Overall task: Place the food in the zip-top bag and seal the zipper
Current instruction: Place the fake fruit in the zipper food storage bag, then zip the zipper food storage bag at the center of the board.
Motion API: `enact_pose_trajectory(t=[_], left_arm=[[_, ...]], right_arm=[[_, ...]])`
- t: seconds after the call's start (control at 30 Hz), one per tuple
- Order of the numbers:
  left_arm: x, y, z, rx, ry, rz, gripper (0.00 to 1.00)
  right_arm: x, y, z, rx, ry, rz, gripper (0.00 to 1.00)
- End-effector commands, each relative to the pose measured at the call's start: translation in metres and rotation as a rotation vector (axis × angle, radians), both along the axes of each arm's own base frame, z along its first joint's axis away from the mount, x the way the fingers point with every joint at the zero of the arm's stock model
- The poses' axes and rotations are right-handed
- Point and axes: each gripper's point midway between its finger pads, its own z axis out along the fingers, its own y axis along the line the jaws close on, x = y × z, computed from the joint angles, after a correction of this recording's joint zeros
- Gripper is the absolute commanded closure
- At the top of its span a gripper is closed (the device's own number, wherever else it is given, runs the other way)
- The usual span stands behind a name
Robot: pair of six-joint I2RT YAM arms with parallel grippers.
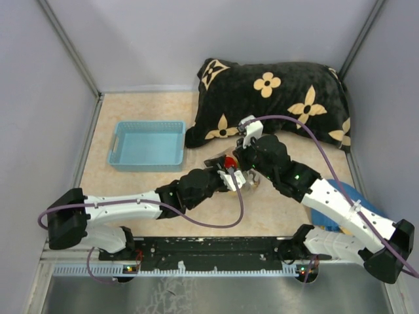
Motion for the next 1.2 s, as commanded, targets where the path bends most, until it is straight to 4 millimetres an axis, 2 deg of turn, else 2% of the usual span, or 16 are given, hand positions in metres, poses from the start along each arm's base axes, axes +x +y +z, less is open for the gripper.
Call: enact_pose_trajectory(t=[0.0,0.17,0.3,0.53,0.77,0.83,1.0,1.17], left_arm=[[0.019,0.011,0.022,-0.06,-0.055,0.142,0.3],[0.021,0.016,0.025,-0.076,-0.061,0.172,0.21],[0.02,0.019,0.031,-0.105,-0.044,0.181,0.18],[0.001,0.024,0.049,-0.185,0.065,0.11,0.1],[-0.016,0.035,0.062,-0.229,0.213,0.097,0.09],[-0.02,0.042,0.062,-0.241,0.25,0.111,0.09],[-0.013,0.059,0.051,-0.21,0.315,0.203,0.08],[-0.007,0.066,0.038,-0.201,0.458,0.202,0.09]], right_arm=[[0.001,0.006,0.056,0.125,-0.102,0.007,1.0],[0.002,0.007,0.054,0.125,-0.1,0.009,1.0],[0.002,0.007,0.055,0.126,-0.1,0.008,1.0],[0.002,0.009,0.054,0.13,-0.1,0.011,1.0],[0.004,0.013,0.053,0.135,-0.096,0.017,1.0],[0.005,0.013,0.053,0.136,-0.097,0.016,1.0],[0.005,0.014,0.052,0.136,-0.095,0.018,1.0],[0.005,0.015,0.051,0.139,-0.093,0.02,1.0]])
